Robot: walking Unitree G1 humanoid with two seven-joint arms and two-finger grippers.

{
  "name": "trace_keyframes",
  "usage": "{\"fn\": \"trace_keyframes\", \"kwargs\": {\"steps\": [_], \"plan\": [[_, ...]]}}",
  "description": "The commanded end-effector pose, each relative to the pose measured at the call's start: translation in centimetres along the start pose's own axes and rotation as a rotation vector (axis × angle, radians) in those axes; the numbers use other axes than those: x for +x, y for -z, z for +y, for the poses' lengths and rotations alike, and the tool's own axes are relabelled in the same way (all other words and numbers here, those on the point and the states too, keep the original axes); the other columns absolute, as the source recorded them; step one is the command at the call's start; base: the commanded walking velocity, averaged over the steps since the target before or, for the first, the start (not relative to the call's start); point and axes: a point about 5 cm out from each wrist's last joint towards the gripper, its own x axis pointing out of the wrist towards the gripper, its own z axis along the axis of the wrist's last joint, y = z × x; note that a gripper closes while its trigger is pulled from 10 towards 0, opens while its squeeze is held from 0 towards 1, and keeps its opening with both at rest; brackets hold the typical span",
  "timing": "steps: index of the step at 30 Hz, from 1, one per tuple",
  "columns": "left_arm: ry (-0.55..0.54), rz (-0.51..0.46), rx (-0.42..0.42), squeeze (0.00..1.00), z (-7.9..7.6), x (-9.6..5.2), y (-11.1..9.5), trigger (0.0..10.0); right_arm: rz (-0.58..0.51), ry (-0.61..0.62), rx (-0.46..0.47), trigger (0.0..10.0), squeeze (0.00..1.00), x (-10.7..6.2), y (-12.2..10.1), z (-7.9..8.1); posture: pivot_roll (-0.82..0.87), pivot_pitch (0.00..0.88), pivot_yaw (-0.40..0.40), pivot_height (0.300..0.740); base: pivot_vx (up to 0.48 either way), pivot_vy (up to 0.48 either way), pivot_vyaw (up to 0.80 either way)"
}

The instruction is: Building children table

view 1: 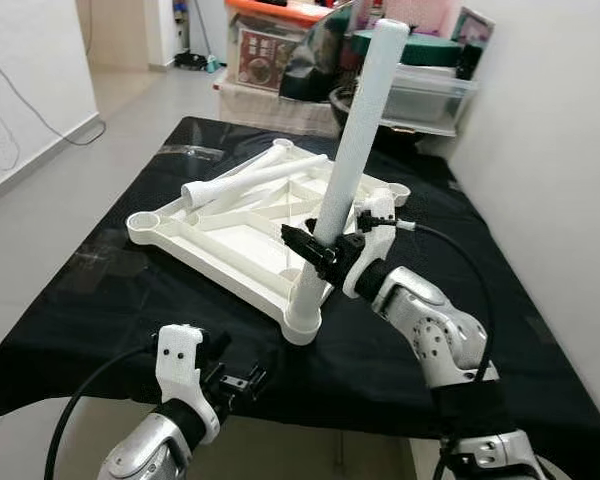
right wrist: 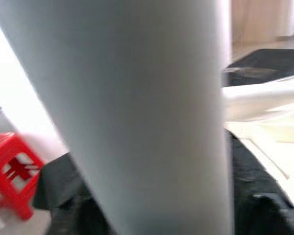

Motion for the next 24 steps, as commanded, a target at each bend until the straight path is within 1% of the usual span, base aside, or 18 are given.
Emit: {"fn": "trace_keyframes", "kwargs": {"steps": [1,2,3,6,8,9,10,11,12,13,14,17,18,19,21,22,23,24], "plan": [[0.006,0.020,-0.013,0.00,-0.1,0.1,0.4,10.0,0.058,0.012,0.014,0.0,0.00,0.3,1.3,-0.5,0.17,0.000,-0.178,0.740,0.000,0.000,0.00],[0.006,0.019,-0.012,0.00,-0.1,0.1,0.4,10.0,0.079,0.042,0.022,0.0,0.00,0.6,1.7,-0.8,0.17,0.000,-0.180,0.740,0.000,0.000,0.00],[0.002,0.020,-0.013,0.00,-0.1,0.0,0.4,10.0,0.084,0.163,0.005,0.0,0.00,0.8,2.2,-1.8,0.17,0.000,-0.180,0.740,0.000,0.000,0.00],[0.000,0.020,-0.013,0.00,-0.1,-0.1,0.4,10.0,0.084,0.239,-0.010,0.0,0.00,0.9,2.3,-2.4,0.17,0.000,-0.180,0.740,0.000,0.000,0.00],[0.000,0.022,-0.011,0.00,-0.1,-0.2,0.5,10.0,0.073,0.650,0.107,0.0,0.00,-0.2,3.2,-5.5,0.17,0.000,-0.178,0.740,0.000,0.000,0.00],[0.000,0.022,-0.011,0.00,-0.1,-0.2,0.5,10.0,0.073,0.650,0.107,0.0,0.00,-0.2,3.2,-5.5,0.17,0.000,-0.178,0.740,0.000,0.000,0.00],[0.006,0.026,-0.012,0.00,-0.2,-0.2,0.6,10.0,0.152,0.998,0.126,0.0,0.00,-3.1,5.1,-7.4,0.16,0.000,-0.168,0.740,0.000,0.000,0.00],[0.006,0.026,-0.012,0.00,-0.2,-0.2,0.6,10.0,0.152,0.998,0.126,0.0,0.00,-3.1,5.1,-7.4,0.16,0.000,-0.168,0.740,0.000,0.000,0.00],[0.007,0.030,-0.014,0.00,-0.3,-0.3,0.7,10.0,0.176,1.102,0.131,0.0,0.00,-4.5,5.7,-7.8,0.16,0.000,-0.168,0.740,0.000,0.000,0.00],[0.007,0.030,-0.014,0.00,-0.3,-0.3,0.7,10.0,0.176,1.102,0.131,0.0,0.00,-4.5,5.7,-7.8,0.16,0.000,-0.168,0.740,0.000,0.000,0.00],[0.009,0.033,-0.016,0.00,-0.3,-0.3,0.7,10.0,0.189,1.161,0.134,0.0,0.00,-5.4,6.2,-8.0,0.16,0.000,-0.168,0.740,0.000,0.000,0.00],[0.000,0.030,-0.032,0.00,-0.2,-0.3,0.7,10.0,0.159,1.259,0.058,0.2,0.00,-7.2,6.2,-7.5,0.15,0.000,-0.159,0.740,0.000,0.000,0.00],[0.003,0.030,-0.033,0.00,-0.3,-0.2,0.7,10.0,0.149,1.189,0.053,10.0,0.00,-6.7,6.3,-6.8,0.14,0.000,-0.155,0.740,0.000,0.000,0.00],[0.003,0.030,-0.033,0.00,-0.3,-0.2,0.7,10.0,0.149,1.189,0.053,10.0,0.00,-6.7,6.3,-6.8,0.14,0.000,-0.155,0.740,0.000,0.000,0.00],[0.003,0.031,-0.032,0.00,-0.4,-0.1,0.8,10.0,0.077,1.008,0.027,10.0,0.04,-5.3,5.5,-5.6,0.15,0.000,-0.157,0.740,0.000,0.000,0.00],[0.003,0.031,-0.032,0.00,-0.4,-0.1,0.8,10.0,0.077,1.008,0.027,10.0,0.04,-5.3,5.5,-5.6,0.15,0.000,-0.157,0.740,0.000,0.000,0.00],[0.001,0.032,-0.031,0.00,-0.3,-0.1,0.8,10.0,0.032,0.940,0.029,10.0,1.00,-4.7,4.9,-5.3,0.14,0.000,-0.156,0.740,0.000,0.000,0.00],[0.001,0.032,-0.028,0.00,-0.3,0.0,0.8,10.0,-0.008,0.841,0.039,10.0,1.00,-3.7,3.9,-5.0,0.14,0.000,-0.157,0.740,0.000,0.000,0.00]]}}
